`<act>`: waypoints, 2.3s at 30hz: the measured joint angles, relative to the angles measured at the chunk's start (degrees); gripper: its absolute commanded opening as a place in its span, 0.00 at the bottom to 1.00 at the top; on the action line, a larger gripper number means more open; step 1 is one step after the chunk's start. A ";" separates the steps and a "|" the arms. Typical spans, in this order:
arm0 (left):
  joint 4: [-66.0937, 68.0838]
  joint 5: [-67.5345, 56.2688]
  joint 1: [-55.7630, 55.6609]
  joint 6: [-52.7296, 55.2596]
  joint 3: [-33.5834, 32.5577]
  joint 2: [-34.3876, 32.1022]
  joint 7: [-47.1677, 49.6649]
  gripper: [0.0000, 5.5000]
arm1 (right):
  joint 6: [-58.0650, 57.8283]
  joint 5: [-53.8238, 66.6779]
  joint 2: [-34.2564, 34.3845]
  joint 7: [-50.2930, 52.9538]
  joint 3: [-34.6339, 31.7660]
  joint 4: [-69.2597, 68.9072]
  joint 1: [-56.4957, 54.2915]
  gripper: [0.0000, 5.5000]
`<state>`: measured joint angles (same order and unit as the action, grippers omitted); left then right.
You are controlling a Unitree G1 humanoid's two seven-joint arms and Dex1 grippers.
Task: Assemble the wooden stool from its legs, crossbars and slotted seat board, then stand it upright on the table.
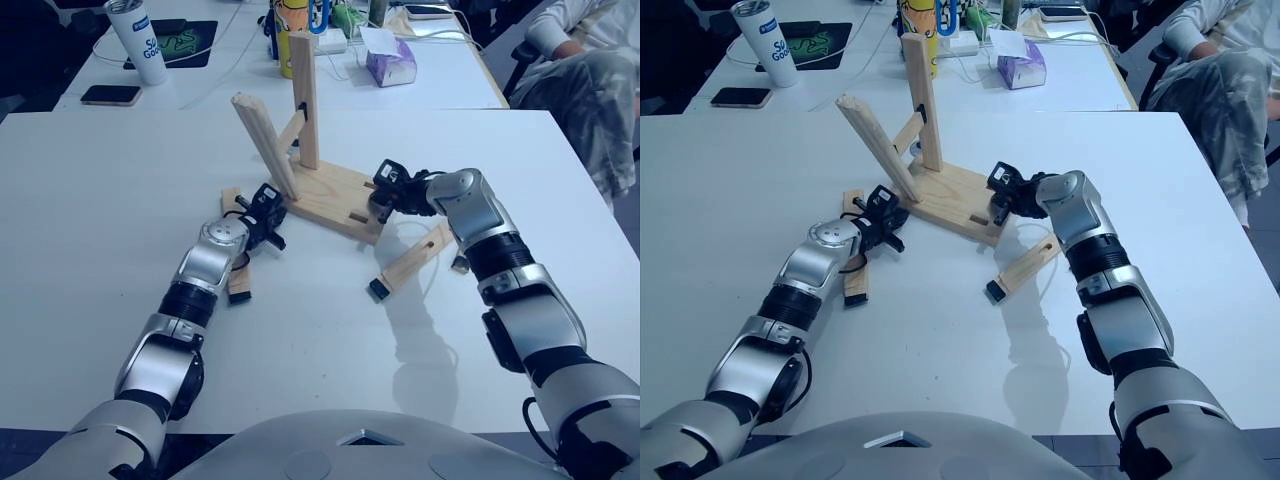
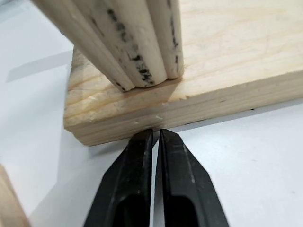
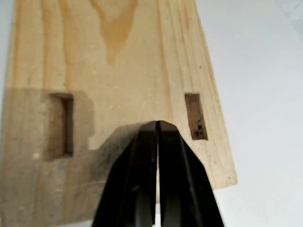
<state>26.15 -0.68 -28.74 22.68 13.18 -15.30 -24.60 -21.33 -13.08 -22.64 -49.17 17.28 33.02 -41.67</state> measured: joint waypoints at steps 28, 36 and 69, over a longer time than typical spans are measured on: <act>0.44 3.09 -0.55 -1.94 -1.14 2.42 0.98 0.06 | 5.15 -1.17 3.71 15.16 -6.69 37.58 -14.91 0.00; 0.29 3.55 -0.24 -1.83 -1.90 2.11 1.80 0.06 | 9.57 -2.38 1.61 2.16 -2.43 32.45 -12.63 0.00; -10.98 -0.82 3.14 -12.52 -8.82 6.78 6.56 0.06 | -2.00 11.77 5.47 20.31 -21.96 -16.24 5.90 0.00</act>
<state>15.17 -1.49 -25.60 10.16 4.36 -8.53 -18.04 -23.32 -1.31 -17.17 -28.86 -4.69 16.77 -35.77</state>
